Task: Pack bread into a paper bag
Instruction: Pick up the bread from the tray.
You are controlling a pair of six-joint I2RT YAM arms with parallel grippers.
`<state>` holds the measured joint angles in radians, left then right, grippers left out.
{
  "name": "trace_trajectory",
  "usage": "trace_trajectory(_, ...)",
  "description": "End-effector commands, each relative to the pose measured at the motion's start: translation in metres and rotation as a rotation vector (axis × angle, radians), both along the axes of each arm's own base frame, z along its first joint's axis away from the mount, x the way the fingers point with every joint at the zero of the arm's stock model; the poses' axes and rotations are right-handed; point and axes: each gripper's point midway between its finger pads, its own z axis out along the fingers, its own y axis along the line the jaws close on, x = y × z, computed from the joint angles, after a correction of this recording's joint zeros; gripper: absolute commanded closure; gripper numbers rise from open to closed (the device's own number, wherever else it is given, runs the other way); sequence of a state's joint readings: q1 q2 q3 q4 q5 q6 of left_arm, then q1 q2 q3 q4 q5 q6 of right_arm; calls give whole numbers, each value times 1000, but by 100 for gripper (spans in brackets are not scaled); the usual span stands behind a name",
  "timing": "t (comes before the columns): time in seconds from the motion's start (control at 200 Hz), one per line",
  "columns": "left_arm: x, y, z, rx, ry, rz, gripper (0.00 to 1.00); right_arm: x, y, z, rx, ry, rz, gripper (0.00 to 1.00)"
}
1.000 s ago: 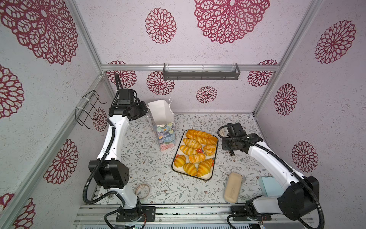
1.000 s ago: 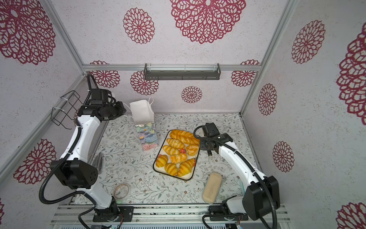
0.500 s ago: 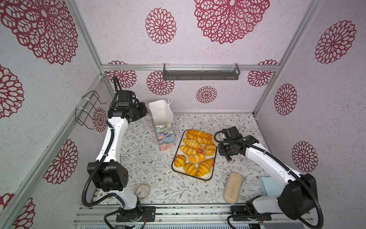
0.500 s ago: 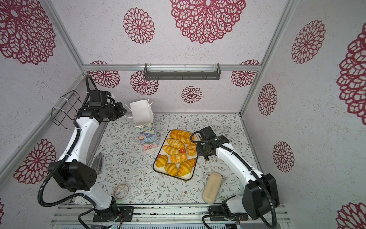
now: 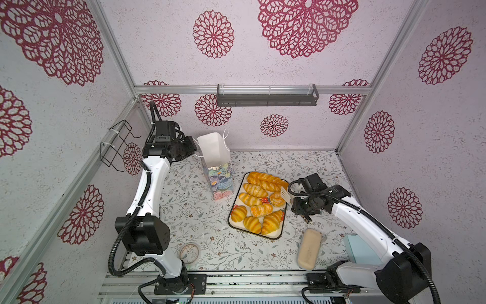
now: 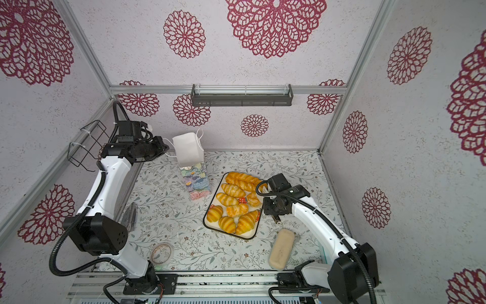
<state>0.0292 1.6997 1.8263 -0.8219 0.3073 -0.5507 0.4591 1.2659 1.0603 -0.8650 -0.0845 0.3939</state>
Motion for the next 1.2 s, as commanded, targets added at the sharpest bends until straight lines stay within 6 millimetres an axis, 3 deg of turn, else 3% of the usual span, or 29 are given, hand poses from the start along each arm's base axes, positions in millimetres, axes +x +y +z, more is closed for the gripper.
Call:
trace_trajectory(0.0, -4, 3, 17, -17, -48, 2, 100, -5, 7, 8, 59, -4, -10, 60)
trace_trajectory(0.66, -2, 9, 11, -38, -40, 15, 100, -2, -2, -11, 24, 12, -66, 63)
trace_trajectory(1.196, -1, 11, 9, -48, -38, 17, 100, 5, 1, -21, 89, 33, -93, 65)
